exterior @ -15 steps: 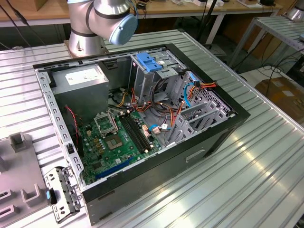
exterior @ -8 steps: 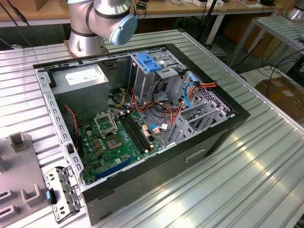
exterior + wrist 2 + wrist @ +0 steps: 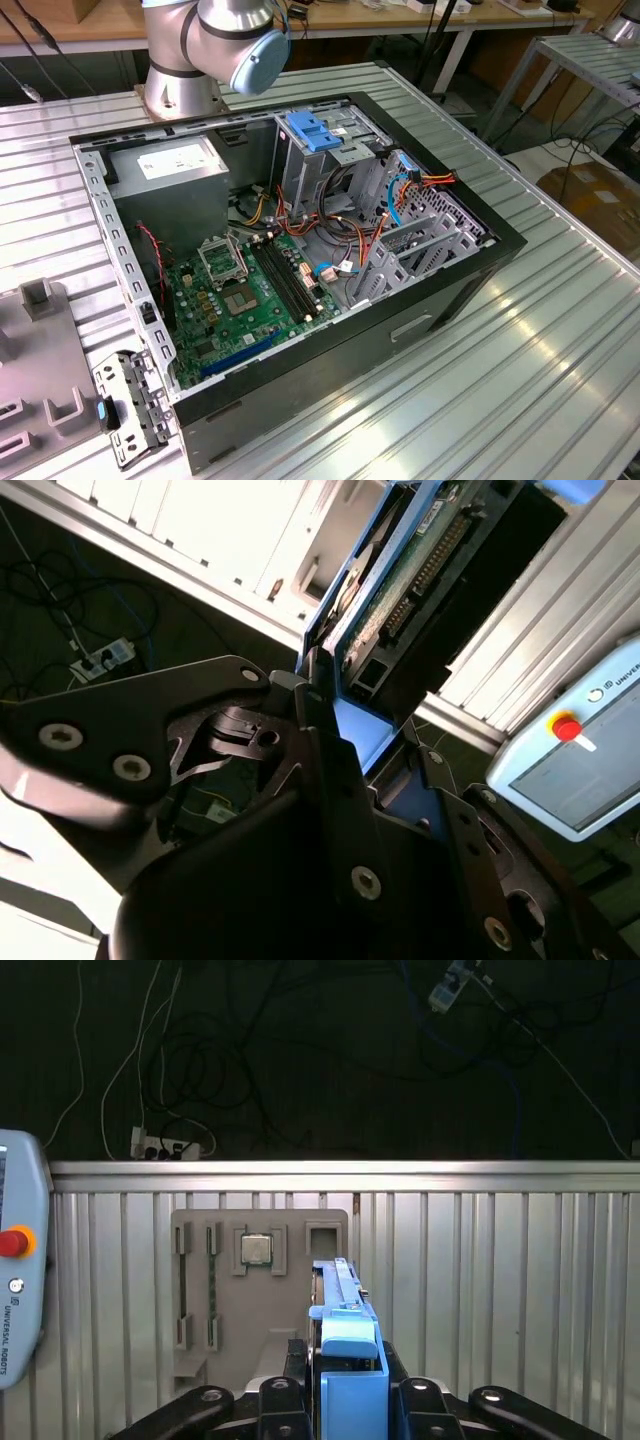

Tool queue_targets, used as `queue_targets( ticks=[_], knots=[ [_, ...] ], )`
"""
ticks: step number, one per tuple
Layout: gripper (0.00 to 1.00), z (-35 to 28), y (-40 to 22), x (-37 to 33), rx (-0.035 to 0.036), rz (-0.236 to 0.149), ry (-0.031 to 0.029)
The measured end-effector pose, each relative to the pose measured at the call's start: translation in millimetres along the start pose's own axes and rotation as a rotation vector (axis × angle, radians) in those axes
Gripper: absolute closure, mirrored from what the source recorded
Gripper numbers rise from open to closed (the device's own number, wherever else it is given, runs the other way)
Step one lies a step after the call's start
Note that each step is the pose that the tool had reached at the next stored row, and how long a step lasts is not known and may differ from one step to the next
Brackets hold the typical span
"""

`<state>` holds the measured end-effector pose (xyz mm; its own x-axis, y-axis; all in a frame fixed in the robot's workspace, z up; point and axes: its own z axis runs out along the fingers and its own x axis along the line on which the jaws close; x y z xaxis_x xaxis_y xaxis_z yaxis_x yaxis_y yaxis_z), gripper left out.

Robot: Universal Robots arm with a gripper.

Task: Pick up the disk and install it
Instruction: 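Pick up the disk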

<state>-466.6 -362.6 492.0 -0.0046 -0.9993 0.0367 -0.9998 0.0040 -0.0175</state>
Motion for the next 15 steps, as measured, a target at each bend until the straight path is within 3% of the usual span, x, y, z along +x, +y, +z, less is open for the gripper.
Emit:
queue_targets(
  ticks=[5,10,11,12,15],
  knots=[
    [0.63,0.1,-4.5,-0.1,0.0001,0.0,0.0],
    [0.63,0.5,-26.1,-0.1,0.0001,0.0,0.0],
    [0.63,-1.3,-28.9,-0.1,-0.0001,0.0,0.0001],
    [0.63,-8.0,-31.0,0.2,0.0002,0.0,-0.0001],
    [0.63,-8.3,-37.9,0.2,0.0002,0.0,0.0]
  ],
)
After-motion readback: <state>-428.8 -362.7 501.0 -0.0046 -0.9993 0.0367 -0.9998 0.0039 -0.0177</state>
